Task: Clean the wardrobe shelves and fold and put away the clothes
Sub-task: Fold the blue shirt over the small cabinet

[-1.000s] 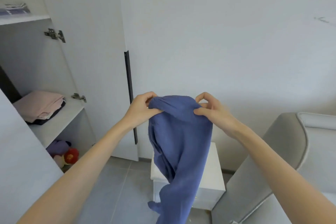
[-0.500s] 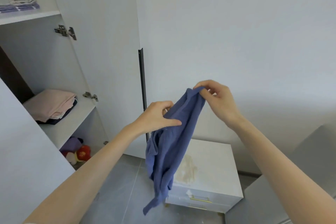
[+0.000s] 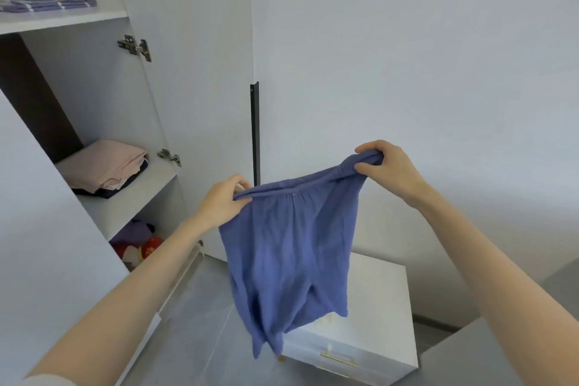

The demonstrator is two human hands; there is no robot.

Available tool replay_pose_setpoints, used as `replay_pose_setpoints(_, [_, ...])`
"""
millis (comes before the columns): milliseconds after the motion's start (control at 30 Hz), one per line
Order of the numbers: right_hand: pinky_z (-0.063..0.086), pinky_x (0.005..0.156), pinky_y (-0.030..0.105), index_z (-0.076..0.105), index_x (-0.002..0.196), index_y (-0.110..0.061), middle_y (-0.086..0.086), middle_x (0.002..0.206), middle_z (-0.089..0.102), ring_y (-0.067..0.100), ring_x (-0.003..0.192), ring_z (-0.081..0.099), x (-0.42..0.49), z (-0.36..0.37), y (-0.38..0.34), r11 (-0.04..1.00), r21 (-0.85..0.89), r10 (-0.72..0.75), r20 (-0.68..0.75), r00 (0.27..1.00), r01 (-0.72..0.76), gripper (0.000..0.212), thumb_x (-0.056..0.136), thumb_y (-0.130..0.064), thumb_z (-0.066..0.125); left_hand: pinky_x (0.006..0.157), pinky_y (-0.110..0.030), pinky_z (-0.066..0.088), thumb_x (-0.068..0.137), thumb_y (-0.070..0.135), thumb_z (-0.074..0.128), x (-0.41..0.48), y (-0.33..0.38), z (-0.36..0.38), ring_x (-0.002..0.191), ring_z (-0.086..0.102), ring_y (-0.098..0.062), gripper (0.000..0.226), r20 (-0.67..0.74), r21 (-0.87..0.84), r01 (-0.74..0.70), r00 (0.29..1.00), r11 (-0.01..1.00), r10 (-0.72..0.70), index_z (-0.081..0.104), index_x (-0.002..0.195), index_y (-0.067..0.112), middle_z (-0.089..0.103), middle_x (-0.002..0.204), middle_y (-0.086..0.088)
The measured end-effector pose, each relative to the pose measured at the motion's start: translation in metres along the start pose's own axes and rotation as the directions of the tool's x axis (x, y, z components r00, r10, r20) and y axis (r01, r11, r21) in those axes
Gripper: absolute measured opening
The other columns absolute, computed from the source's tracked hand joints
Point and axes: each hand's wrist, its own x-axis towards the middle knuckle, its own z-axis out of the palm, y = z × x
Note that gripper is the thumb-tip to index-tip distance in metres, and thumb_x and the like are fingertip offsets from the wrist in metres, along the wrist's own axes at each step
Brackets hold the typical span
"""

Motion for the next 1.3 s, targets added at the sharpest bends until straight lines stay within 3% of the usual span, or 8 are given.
replay_pose_setpoints(100, [0.039, 0.057, 0.018, 0.064, 0.084, -0.014, -0.007, 0.077, 0.061, 0.013, 0.071, 0.055, 0.005, -0.004, 0.008, 0.995, -0.098, -0.013, 0.039, 0.999, 0.017, 0.008, 0.083, -0.020, 0.069, 0.063, -0.025, 0.042, 0.083, 0.021, 0.074, 0.009, 0.005, -0.026, 0.081, 0.063, -0.017, 0.012, -0.069, 0.072, 0.010, 0.998, 0.997, -0.005, 0.063, 0.088, 0.019, 0.069, 0.086, 0.000])
replay_pose_setpoints(267, [0.023, 0.050, 0.021, 0.039, 0.058, -0.017, -0.010, 0.053, 0.034, 0.008, 0.053, 0.030, 0.022, -0.008, -0.005, 0.994, 0.029, -0.107, 0.001, 0.994, 0.107, 0.040, 0.088, -0.025, 0.065, 0.067, -0.033, 0.046, 0.085, 0.018, 0.072, 0.013, 0.030, -0.088, 0.078, 0.061, -0.021, 0.005, -0.272, 0.068, -0.034, 0.961, 0.997, 0.052, 0.071, 0.082, 0.014, 0.071, 0.082, -0.010])
replay_pose_setpoints(400, [0.030, 0.056, 0.023, 0.049, 0.073, -0.005, -0.002, 0.066, 0.044, 0.009, 0.060, 0.037, 0.047, 0.000, -0.051, 0.945, 0.174, -0.265, -0.080, 0.961, 0.275, 0.031, 0.094, -0.027, 0.057, 0.073, -0.029, 0.049, 0.091, 0.010, 0.060, -0.002, 0.077, -0.145, 0.081, 0.062, -0.011, 0.017, -0.671, 0.067, -0.171, 0.722, 0.983, 0.171, 0.073, 0.101, 0.015, 0.071, 0.090, -0.005])
replay_pose_setpoints(567, [0.048, 0.067, 0.038, 0.052, 0.085, -0.004, 0.022, 0.082, 0.059, 0.035, 0.079, 0.059, 0.065, 0.049, -0.094, 0.851, 0.387, -0.297, -0.204, 0.933, 0.355, 0.027, 0.097, -0.029, 0.052, 0.078, -0.007, 0.043, 0.091, 0.006, 0.055, -0.041, 0.094, -0.165, 0.090, 0.060, 0.005, 0.025, -0.857, 0.093, -0.211, 0.480, 0.973, 0.186, 0.071, 0.107, 0.017, 0.067, 0.100, 0.011])
replay_pose_setpoints(767, [0.060, 0.069, 0.044, 0.059, 0.090, 0.002, 0.012, 0.077, 0.064, 0.023, 0.060, 0.071, 0.070, 0.137, -0.091, 0.972, 0.127, -0.229, 0.351, 0.908, 0.196, 0.022, 0.096, -0.017, 0.050, 0.075, -0.025, 0.045, 0.090, 0.011, 0.062, -0.103, -0.008, -0.158, 0.093, 0.066, -0.023, 0.018, -0.634, 0.081, 0.353, 0.740, 0.932, -0.225, 0.075, 0.100, 0.016, 0.073, 0.097, -0.004])
replay_pose_setpoints(933, [0.039, 0.056, 0.030, 0.051, 0.076, -0.007, 0.001, 0.069, 0.053, 0.016, 0.062, 0.048, 0.057, 0.176, -0.134, 0.927, 0.116, -0.374, 0.221, 0.901, 0.357, 0.027, 0.098, -0.021, 0.046, 0.069, -0.024, 0.041, 0.093, 0.016, 0.057, -0.148, -0.023, -0.181, 0.095, 0.061, -0.023, 0.015, -0.697, -0.274, 0.395, 0.546, 0.877, -0.464, 0.070, 0.101, 0.015, 0.066, 0.093, -0.001])
replay_pose_setpoints(1067, [0.033, 0.057, 0.031, 0.043, 0.069, -0.013, 0.000, 0.065, 0.046, 0.016, 0.060, 0.040, 0.052, 0.199, -0.170, 0.904, 0.248, -0.394, 0.162, 0.905, 0.349, 0.030, 0.098, -0.023, 0.048, 0.074, -0.025, 0.044, 0.092, 0.033, 0.062, -0.168, -0.021, -0.211, 0.094, 0.057, -0.015, 0.016, -0.563, -0.332, 0.420, 0.630, 0.845, -0.535, 0.068, 0.099, 0.020, 0.065, 0.097, 0.004])
replay_pose_setpoints(1300, [0.032, 0.054, 0.026, 0.044, 0.068, -0.013, 0.000, 0.069, 0.045, 0.016, 0.063, 0.041, 0.039, 0.245, -0.213, 0.941, 0.316, -0.229, 0.333, 0.915, 0.121, 0.026, 0.093, -0.021, 0.051, 0.071, -0.027, 0.051, 0.091, 0.035, 0.064, -0.197, -0.035, -0.241, 0.087, 0.059, -0.018, 0.024, -0.484, -0.643, 0.281, 0.572, 0.713, -0.662, 0.064, 0.090, 0.011, 0.066, 0.089, -0.001])
